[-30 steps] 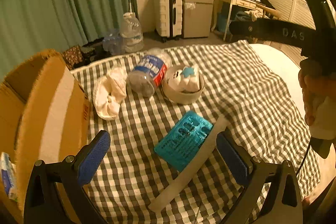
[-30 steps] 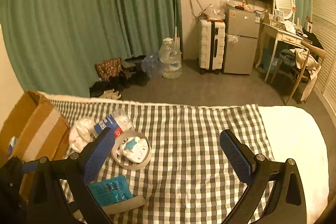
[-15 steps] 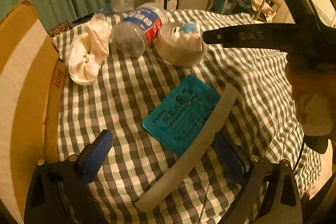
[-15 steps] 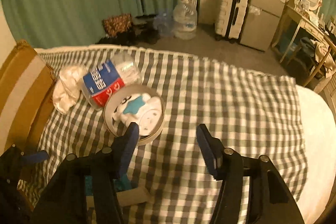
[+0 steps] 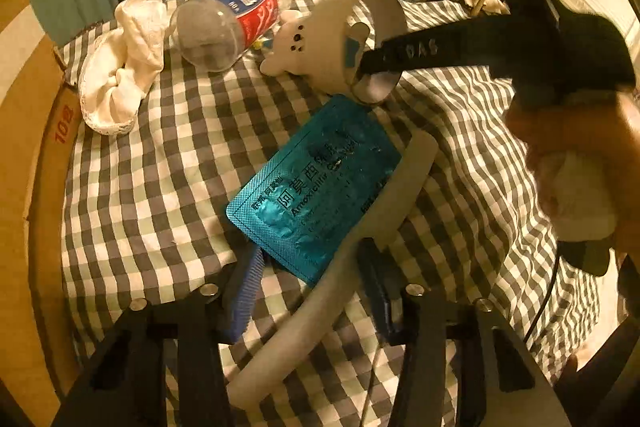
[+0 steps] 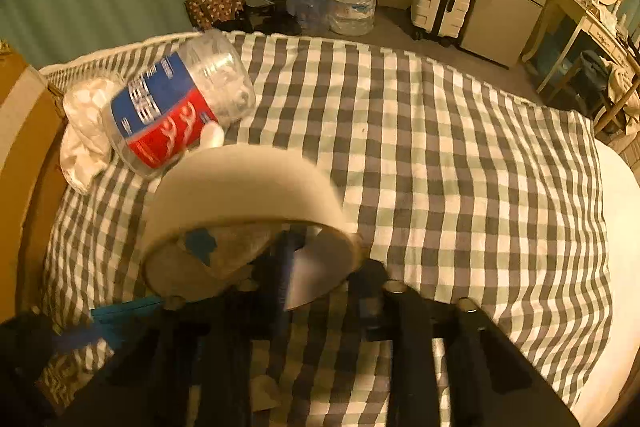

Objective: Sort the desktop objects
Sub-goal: 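Grasp the teal case with the left tool while the right tool grasps the tape roll rim, then lift the teal case and tape roll and carry them over the cardboard box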

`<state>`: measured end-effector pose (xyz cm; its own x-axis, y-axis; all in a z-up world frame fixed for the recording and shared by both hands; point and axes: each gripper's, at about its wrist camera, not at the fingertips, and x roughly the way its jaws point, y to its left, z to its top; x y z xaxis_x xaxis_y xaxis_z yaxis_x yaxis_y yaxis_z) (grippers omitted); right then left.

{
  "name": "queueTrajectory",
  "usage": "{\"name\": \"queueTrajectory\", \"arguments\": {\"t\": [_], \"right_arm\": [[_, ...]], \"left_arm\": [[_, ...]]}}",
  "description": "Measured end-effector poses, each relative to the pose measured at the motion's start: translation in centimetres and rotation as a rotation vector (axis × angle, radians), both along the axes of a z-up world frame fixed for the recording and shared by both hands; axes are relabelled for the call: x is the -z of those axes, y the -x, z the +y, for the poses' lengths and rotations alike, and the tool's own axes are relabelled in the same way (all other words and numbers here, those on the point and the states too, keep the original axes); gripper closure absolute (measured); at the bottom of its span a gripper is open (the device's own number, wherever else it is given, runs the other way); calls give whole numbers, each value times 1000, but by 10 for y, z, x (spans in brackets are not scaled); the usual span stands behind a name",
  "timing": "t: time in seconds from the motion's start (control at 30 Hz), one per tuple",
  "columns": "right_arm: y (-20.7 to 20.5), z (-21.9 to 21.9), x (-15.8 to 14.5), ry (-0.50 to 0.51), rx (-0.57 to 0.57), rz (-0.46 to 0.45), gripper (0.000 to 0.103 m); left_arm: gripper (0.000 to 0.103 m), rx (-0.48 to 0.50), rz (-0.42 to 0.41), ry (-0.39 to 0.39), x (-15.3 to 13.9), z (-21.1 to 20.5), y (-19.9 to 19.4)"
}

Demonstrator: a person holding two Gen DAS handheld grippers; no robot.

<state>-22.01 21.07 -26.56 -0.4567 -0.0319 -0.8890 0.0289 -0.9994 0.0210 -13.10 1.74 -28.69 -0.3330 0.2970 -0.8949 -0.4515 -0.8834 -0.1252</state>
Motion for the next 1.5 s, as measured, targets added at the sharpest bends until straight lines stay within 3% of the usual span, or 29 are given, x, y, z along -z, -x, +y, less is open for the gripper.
{"name": "queueTrajectory", "arguments": {"t": [0.07,0.37,0.43,0.67,0.97,1.37,1.47,1.5], "right_arm": [[-2,3,-6,16,-3,4,93],[-8,12,-18,47,9,45,97],[-10,16,-25,63,18,63,99],[-21,19,-44,90,8,111,100],[-27,32,-73,135,21,194,100],[-36,41,-86,157,19,220,100],[-39,48,-88,167,24,225,100],[-38,50,-88,171,27,227,100]], "left_arm": [[60,5,-3,-1,-1,0,-2],[80,-9,9,-33,-14,-8,-11],[96,-6,19,-42,-21,-8,-11],[96,32,52,-16,-39,-10,-15],[98,21,118,-57,-65,-5,-9],[95,117,166,-28,-43,23,-3],[80,130,211,-34,-44,32,2],[68,133,219,-49,-45,34,5]]}}
